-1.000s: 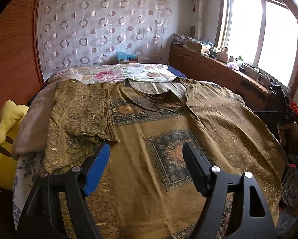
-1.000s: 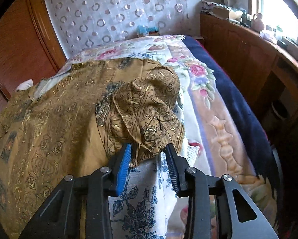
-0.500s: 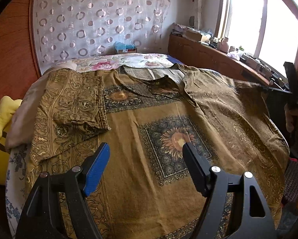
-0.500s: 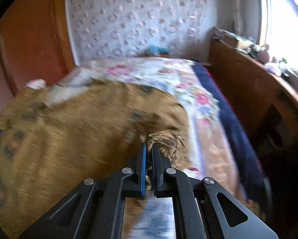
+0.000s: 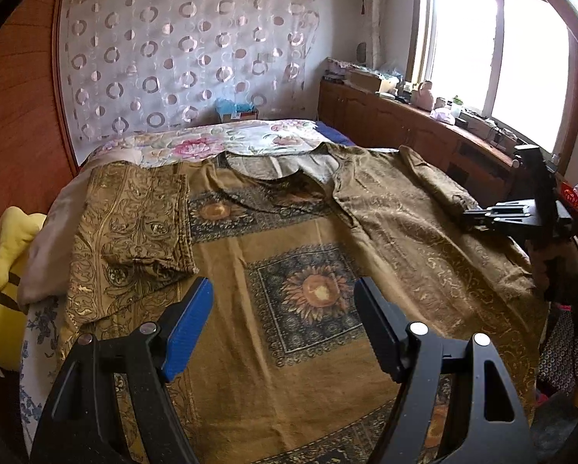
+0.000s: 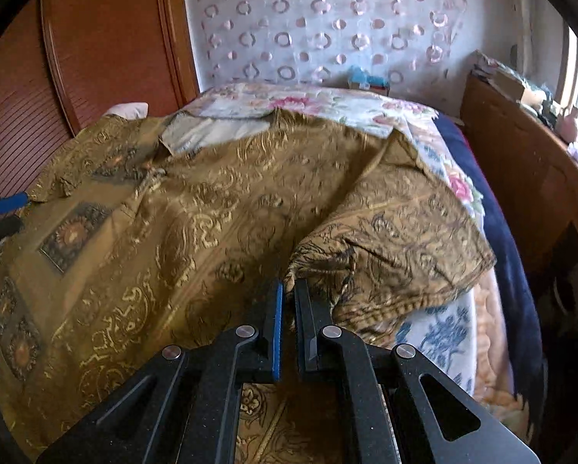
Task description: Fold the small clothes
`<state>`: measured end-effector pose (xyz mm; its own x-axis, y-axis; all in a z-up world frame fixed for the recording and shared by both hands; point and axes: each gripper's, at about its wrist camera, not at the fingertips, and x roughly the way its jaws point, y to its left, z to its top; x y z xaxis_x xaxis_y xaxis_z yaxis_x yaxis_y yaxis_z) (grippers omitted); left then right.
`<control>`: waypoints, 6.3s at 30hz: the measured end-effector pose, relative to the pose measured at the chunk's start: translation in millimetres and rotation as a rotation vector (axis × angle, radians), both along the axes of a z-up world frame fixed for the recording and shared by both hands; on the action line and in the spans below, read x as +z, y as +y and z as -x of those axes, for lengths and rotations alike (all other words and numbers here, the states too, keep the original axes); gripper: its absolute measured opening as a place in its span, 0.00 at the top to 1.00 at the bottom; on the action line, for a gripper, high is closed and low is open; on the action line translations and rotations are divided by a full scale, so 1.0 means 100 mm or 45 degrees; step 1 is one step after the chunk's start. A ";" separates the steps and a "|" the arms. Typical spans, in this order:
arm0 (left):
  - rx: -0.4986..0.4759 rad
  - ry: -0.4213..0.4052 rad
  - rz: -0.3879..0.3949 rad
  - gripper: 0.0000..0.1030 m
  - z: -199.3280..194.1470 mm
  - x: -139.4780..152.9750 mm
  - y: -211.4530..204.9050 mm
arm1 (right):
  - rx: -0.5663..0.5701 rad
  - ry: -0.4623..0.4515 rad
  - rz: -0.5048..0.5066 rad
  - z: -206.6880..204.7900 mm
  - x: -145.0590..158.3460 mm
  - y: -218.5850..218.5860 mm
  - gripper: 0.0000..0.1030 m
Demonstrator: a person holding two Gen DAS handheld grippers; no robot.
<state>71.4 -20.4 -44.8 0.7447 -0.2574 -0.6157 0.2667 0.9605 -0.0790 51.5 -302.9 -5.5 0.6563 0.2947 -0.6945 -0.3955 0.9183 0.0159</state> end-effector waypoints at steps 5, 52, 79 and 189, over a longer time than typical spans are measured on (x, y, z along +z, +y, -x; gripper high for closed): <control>-0.003 -0.021 -0.005 0.26 0.03 0.06 -0.04 | -0.005 0.016 -0.040 -0.04 0.03 -0.04 0.75; -0.035 -0.064 -0.024 0.26 0.16 0.14 -0.19 | -0.205 -0.038 0.048 -0.57 0.05 -0.45 0.95; 0.043 -0.067 0.002 0.26 0.09 0.13 0.05 | -0.094 -0.178 0.047 -0.49 0.30 0.08 0.56; 0.096 -0.017 -0.096 0.98 -1.08 0.26 0.81 | -0.211 0.041 0.055 -1.67 0.05 0.04 0.39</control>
